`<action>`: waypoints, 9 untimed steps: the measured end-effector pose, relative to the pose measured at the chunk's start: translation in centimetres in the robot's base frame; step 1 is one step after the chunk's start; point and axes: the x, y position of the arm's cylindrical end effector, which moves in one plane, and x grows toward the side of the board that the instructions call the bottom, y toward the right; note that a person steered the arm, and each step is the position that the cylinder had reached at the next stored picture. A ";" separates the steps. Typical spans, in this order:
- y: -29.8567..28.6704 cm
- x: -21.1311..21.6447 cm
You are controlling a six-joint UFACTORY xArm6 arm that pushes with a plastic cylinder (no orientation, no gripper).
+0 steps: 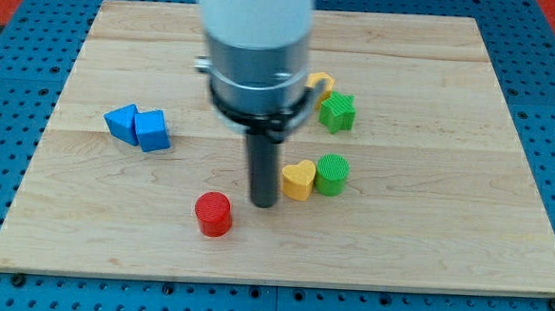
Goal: Move the yellow hexagon right to the yellow heart
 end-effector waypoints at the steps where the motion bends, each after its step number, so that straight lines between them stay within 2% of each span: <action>1: 2.3 0.0; 4: 2.7 0.5; 5: -0.9 -3.7; 6: -1.1 -6.7; 8: 1.8 -1.7; 9: 3.6 -3.6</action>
